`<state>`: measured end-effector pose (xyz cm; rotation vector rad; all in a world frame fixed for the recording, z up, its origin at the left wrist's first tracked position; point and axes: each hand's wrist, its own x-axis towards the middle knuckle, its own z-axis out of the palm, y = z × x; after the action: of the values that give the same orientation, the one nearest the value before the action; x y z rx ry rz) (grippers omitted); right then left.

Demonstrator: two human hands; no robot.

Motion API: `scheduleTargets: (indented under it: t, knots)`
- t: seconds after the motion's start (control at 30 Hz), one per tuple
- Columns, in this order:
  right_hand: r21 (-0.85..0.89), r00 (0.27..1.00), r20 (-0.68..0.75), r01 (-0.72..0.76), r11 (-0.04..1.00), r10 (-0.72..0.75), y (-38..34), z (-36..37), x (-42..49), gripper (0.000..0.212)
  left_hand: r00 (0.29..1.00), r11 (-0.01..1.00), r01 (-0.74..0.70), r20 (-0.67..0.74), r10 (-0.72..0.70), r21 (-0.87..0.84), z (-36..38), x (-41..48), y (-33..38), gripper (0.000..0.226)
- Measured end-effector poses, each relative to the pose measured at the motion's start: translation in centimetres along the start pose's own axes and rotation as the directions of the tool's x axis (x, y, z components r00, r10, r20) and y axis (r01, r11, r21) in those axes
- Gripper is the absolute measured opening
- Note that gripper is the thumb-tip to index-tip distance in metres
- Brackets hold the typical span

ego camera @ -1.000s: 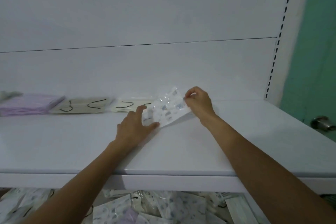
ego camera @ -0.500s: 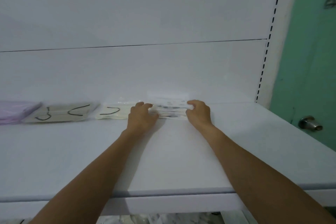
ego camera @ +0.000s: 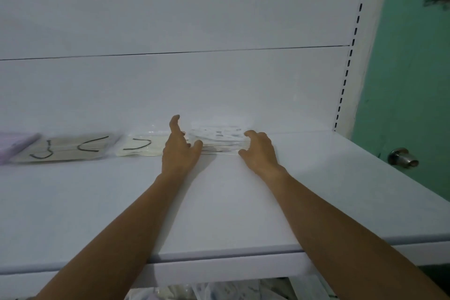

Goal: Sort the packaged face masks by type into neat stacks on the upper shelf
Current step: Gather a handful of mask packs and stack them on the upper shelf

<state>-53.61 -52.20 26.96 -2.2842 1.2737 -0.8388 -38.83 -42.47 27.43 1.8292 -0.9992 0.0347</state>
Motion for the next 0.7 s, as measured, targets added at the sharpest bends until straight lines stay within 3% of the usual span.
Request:
scheduleTargets:
  t: [0.13, 0.2, 0.3, 0.47, 0.7]
  knots:
    - [-0.295, 0.998, -0.069, -0.007, 0.955, -0.013, -0.2, 0.1, -0.6, 0.042, 0.999, 0.918, -0.044, 0.036, 0.032, 0.394, 0.0, -0.5, 0.1, 0.04]
    - [-0.281, 0.997, -0.07, -0.011, 0.96, -0.009, -0.5, -0.1, -0.7, 0.049, 0.999, 0.921, -0.025, 0.04, 0.01, 0.388, -1.1, -0.9, 0.6, 0.04]
    - [-0.283, 0.999, -0.036, 0.023, 0.959, -0.034, -0.8, -0.5, -1.0, 0.061, 0.986, 0.937, -0.128, 0.148, 0.084, 0.326, -4.0, -1.6, 1.1, 0.036]
    - [-0.352, 0.986, -0.161, -0.011, 0.936, -0.049, -1.6, -2.1, -3.4, 0.042, 0.96, 0.911, -0.257, 0.195, 0.201, 0.322, -9.0, -6.7, 1.4, 0.025]
    - [-0.296, 0.956, -0.192, 0.161, 0.941, -0.223, -5.9, -4.2, -10.8, 0.035, 0.942, 0.898, -0.334, 0.127, 0.31, 0.286, -12.9, -13.5, 0.8, 0.021]
